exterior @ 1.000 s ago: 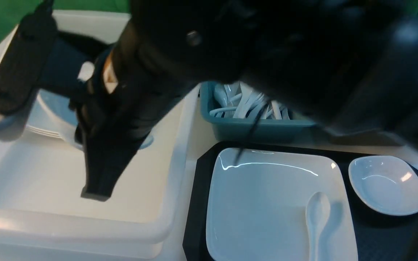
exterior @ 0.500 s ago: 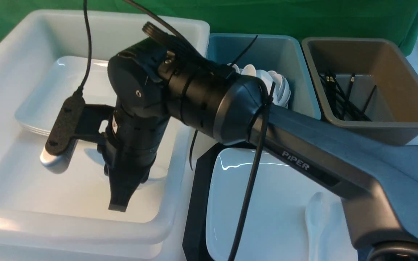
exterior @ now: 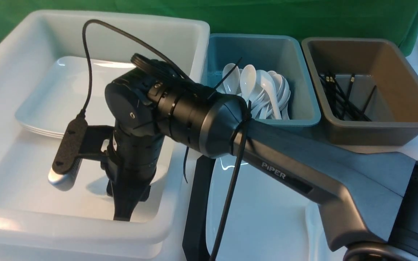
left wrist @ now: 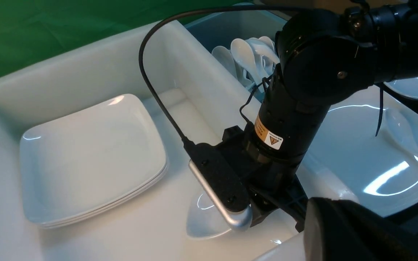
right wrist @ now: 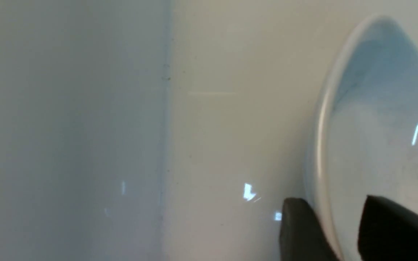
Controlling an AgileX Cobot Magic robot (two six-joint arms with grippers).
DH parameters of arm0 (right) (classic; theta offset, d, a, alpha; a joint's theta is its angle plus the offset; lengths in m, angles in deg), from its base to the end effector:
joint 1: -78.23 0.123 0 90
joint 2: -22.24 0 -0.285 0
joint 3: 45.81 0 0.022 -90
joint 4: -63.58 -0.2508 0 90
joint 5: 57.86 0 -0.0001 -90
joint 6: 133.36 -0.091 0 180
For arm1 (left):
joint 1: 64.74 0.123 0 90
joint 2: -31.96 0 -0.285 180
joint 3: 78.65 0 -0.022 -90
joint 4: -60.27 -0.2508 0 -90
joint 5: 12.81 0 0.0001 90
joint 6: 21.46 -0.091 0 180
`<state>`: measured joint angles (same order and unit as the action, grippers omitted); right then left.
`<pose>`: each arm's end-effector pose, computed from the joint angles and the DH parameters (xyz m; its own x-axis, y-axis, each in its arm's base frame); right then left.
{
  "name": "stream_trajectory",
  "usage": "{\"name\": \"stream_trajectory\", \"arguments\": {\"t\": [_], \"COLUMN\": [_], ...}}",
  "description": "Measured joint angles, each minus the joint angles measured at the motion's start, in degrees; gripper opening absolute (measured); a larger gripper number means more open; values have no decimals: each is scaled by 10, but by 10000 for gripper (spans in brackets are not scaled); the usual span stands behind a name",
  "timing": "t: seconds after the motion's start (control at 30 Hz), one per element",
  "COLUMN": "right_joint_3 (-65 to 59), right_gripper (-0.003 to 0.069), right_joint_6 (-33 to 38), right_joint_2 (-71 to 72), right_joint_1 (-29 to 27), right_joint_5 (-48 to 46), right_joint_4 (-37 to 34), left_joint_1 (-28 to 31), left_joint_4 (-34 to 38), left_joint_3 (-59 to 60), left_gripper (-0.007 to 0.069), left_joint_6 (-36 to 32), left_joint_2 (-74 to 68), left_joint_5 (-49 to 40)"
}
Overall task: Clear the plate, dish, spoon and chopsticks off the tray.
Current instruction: Use the right arm to put the small plate into the large storage box on the left, then use the right arm to grab a small plate from the dinner plate
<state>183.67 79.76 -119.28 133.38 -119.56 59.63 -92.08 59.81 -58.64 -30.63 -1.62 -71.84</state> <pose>0.2896 0.4256 0.2319 -0.0051 -0.9133 -0.4072 -0.9791 0.0872 -0.1835 0.0316 -0.0157 0.4121 -0.2629 0.3199 -0.9102 0.5034 0.8503 0.1535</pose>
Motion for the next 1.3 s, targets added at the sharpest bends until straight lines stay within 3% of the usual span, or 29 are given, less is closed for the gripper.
{"name": "stream_trajectory", "arguments": {"t": [0.2,0.3,0.4,0.53,0.67,0.87,0.97,1.07,1.17,1.3], "right_joint_3": [2,3,5,5,4,-46,-168,-317,-502,-686], "right_gripper": [333,395,519,559,466,171,135,176,285,417], "right_joint_6": [-13,-21,-24,-40,-85,-194,-211,-218,-211,-201], "right_joint_2": [11,35,71,102,162,299,388,457,507,525], "right_joint_1": [-1,4,5,5,5,-13,-56,-120,-194,-290], "right_joint_5": [-31,-30,-25,-29,-51,-51,-52,-50,-34,80], "right_joint_4": [7,2,-2,0,11,123,138,144,147,146], "left_joint_1": [0,0,0,0,0,0,0,0,0,0], "left_joint_4": [0,0,5,5,5,85,134,169,187,201], "left_joint_3": [0,0,0,0,0,0,2,18,31,48], "left_gripper": [22,22,22,22,22,22,22,22,22,22], "left_joint_6": [-9,-11,-12,-13,-13,-62,-103,-133,-152,-161], "left_joint_2": [0,0,0,0,0,-9,-21,-31,-38,-40], "left_joint_5": [0,0,0,3,17,67,85,109,129,167]}}
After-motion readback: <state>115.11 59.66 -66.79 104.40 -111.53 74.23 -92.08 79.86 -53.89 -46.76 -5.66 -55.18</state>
